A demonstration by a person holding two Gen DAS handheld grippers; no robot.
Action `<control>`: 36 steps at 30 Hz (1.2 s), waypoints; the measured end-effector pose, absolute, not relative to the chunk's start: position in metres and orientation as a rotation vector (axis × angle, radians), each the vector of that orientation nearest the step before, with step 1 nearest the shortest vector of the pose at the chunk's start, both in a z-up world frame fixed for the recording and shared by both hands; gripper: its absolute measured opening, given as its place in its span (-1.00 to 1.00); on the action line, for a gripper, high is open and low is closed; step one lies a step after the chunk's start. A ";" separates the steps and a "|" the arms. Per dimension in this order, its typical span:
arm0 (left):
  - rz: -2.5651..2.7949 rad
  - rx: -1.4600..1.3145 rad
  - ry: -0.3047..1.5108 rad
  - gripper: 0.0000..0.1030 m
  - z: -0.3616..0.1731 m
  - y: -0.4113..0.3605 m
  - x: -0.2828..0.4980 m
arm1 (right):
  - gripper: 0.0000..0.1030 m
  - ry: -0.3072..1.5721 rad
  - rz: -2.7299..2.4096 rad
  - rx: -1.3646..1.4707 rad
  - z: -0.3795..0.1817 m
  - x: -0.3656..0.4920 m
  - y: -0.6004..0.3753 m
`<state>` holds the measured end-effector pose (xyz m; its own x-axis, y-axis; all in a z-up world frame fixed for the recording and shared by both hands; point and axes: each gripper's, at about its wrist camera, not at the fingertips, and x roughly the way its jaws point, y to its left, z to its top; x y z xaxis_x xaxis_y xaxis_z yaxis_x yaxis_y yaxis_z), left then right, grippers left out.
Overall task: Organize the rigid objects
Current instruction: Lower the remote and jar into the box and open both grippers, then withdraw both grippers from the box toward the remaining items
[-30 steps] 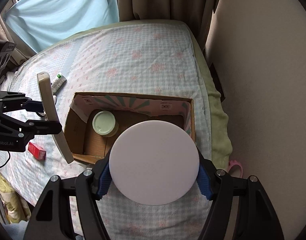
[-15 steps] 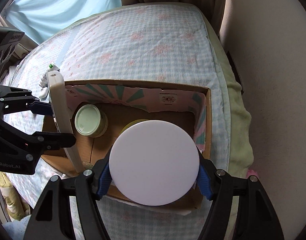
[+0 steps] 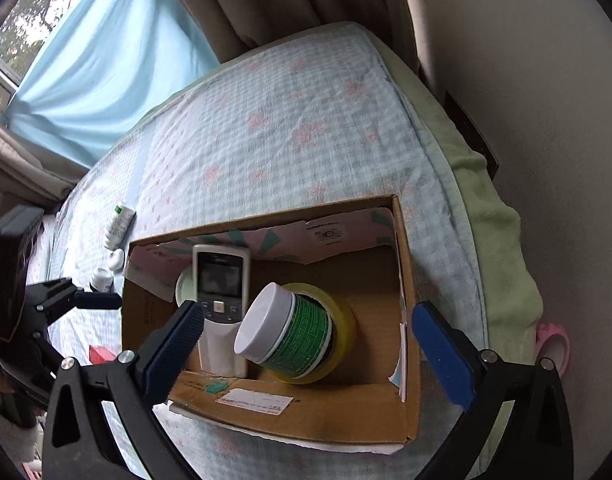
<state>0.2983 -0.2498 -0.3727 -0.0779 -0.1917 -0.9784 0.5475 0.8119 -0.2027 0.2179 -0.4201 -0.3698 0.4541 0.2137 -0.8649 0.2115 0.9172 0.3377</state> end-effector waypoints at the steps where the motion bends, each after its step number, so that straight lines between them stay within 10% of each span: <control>1: -0.619 0.284 1.541 0.99 -0.373 -0.246 0.297 | 1.00 1.098 -0.004 0.446 -0.368 0.217 -0.421; 36: -0.376 0.209 1.243 0.99 -0.246 -0.072 0.204 | 1.00 1.047 0.037 0.250 -0.244 0.181 -0.294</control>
<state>0.2045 -0.0718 -0.2459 0.2715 -0.1639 -0.9484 0.3887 0.9201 -0.0477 0.1811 -0.2941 -0.2440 0.5019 0.1491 -0.8520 0.0888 0.9709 0.2222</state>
